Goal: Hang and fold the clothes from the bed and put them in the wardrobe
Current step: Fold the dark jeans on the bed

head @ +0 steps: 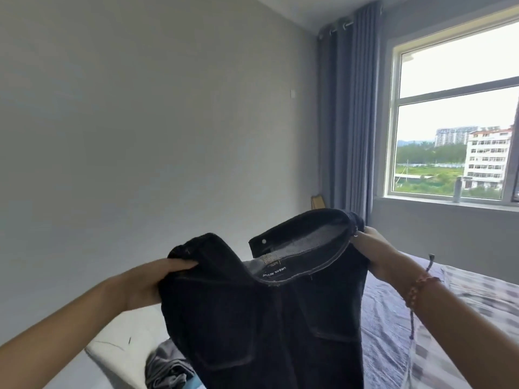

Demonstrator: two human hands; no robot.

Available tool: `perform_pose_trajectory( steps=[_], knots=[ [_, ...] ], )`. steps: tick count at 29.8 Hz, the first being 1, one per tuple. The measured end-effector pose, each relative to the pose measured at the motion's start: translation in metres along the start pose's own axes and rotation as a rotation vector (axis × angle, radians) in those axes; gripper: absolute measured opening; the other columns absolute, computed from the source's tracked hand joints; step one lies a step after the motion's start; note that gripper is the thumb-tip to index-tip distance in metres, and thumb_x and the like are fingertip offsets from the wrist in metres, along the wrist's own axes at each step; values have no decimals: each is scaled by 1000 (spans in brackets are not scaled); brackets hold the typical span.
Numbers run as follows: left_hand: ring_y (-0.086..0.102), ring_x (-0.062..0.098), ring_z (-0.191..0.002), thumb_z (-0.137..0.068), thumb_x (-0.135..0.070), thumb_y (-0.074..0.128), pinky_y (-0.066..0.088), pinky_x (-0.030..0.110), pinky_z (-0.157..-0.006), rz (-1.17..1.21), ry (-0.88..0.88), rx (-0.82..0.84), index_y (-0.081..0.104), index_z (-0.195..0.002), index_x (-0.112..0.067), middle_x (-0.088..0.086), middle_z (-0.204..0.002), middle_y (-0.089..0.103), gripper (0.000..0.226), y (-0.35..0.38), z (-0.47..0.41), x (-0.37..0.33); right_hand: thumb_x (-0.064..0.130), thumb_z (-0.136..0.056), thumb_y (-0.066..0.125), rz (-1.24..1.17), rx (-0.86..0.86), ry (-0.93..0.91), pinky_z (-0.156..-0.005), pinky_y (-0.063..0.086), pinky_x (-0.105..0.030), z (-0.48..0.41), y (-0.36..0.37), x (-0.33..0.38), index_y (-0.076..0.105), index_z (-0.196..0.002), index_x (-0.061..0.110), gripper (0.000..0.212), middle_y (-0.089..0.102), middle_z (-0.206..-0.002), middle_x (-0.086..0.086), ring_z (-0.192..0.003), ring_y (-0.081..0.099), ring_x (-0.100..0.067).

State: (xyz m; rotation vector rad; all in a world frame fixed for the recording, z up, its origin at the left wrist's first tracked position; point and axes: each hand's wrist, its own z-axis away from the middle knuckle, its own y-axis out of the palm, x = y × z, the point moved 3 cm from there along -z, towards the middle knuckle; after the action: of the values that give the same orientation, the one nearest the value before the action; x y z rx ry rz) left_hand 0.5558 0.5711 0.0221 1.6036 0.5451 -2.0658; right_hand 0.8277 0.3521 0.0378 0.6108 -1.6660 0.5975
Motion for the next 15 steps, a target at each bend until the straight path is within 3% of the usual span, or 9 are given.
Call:
perform_pose_trajectory(
  steps=[2,4,6,8,10,12,15],
  knots=[
    [66,28,-87,-68,-27,67,49,35,-73,67,5,-36,62,-111,-2,14,-88,73,51,10,-1,7,9,-79,69,95,156,46,-65,51,-29,6,0,-2,64,-84,3,9,68,-78,-12,-75,66,-24],
    [67,28,-83,-59,-35,77,48,35,-73,129,103,-50,62,-113,-4,12,-87,73,63,11,1,-21,17,-65,81,37,169,13,-64,55,-31,2,-7,10,67,-86,2,29,69,-83,-15,-78,69,-27],
    [70,20,-81,-59,-37,78,51,34,-74,136,303,-65,64,-114,-10,8,-100,72,63,2,7,-83,16,-71,78,-180,-13,-64,-62,53,-31,-16,-17,46,67,-91,5,25,70,-87,-12,-83,69,-28],
    [71,16,-82,-55,-35,82,57,30,-70,105,433,-8,69,-106,-13,6,-109,70,57,2,18,-136,6,-77,70,-148,-106,-41,-58,50,-29,-26,-19,79,64,-99,4,23,70,-93,-12,-83,68,-26],
    [71,18,-85,-29,-35,94,57,27,-62,4,427,49,73,-97,-11,8,-106,71,75,3,22,-151,9,-71,77,21,-4,41,-59,52,-29,-28,-9,90,64,-100,3,32,71,-93,-14,-80,69,-27],
    [70,21,-90,-24,-40,95,57,25,-64,-152,414,47,71,-102,-8,9,-106,71,87,2,22,-145,22,-61,82,59,90,101,-63,55,-34,-23,4,89,65,-100,4,46,72,-90,-13,-83,71,-29],
    [68,20,-97,-25,-51,92,57,24,-68,-152,421,19,66,-111,-10,8,-112,69,99,-3,29,-138,26,-73,74,-125,111,69,-55,55,-31,-10,8,93,64,-89,6,27,72,-73,-11,-69,70,-25]
  ],
)
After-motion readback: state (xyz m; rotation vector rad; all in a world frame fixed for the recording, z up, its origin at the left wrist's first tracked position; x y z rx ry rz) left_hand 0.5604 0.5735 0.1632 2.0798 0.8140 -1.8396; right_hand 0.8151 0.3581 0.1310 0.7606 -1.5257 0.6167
